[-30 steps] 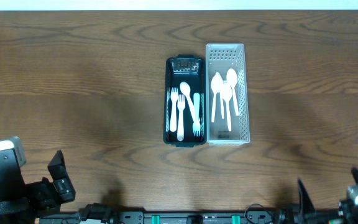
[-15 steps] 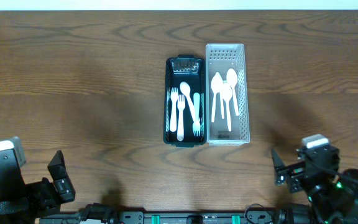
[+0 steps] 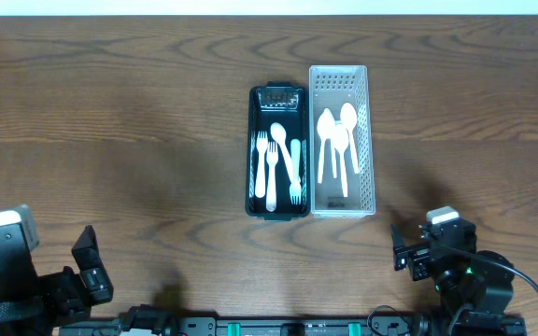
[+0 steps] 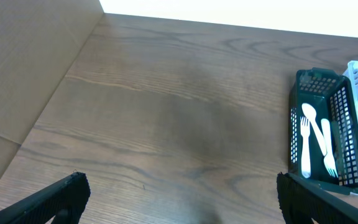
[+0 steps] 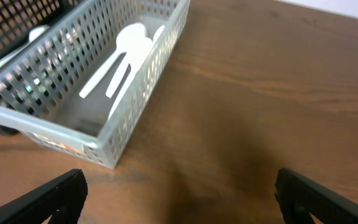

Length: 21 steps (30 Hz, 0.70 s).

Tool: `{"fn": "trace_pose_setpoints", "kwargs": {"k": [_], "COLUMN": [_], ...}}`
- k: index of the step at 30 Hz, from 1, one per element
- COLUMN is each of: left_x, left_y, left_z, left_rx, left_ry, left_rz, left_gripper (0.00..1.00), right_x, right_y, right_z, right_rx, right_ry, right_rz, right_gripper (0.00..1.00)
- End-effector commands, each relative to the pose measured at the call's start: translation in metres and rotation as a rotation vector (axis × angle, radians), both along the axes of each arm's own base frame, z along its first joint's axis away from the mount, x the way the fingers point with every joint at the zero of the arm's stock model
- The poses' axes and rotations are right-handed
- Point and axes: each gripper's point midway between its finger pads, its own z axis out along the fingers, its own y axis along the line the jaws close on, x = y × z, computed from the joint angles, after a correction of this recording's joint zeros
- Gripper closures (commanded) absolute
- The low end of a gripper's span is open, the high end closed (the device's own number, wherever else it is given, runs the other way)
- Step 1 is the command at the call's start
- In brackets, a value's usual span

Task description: Pack container

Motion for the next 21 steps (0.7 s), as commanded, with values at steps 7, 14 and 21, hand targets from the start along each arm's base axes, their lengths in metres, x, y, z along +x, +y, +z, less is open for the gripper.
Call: {"fn": "trace_pose_setpoints", "kwargs": {"k": [7, 14, 21], "left_x": [-0.005, -0.005, -0.005], "left_y": [0.003, 0.003, 0.003], "left_z": [-0.004, -0.004, -0.004], "left_rx": [0.002, 0.002, 0.002], "left_ry": [0.019, 0.019, 0.019], "left_rz": [0.023, 0.023, 0.023], "left_gripper": [0.02, 0.02, 0.02], "right_x": [0.005, 0.006, 0.005], "right_y": [0.0, 0.0, 0.0], "right_z": [-0.028, -0.027, -0.027], "right_rx": [-0.007, -0.009, -0.009], "right_ry": [-0.01, -0.017, -0.016], "right_rz": [0.009, 0.007, 0.007], "right_gripper": [0.01, 0.01, 0.01]}}
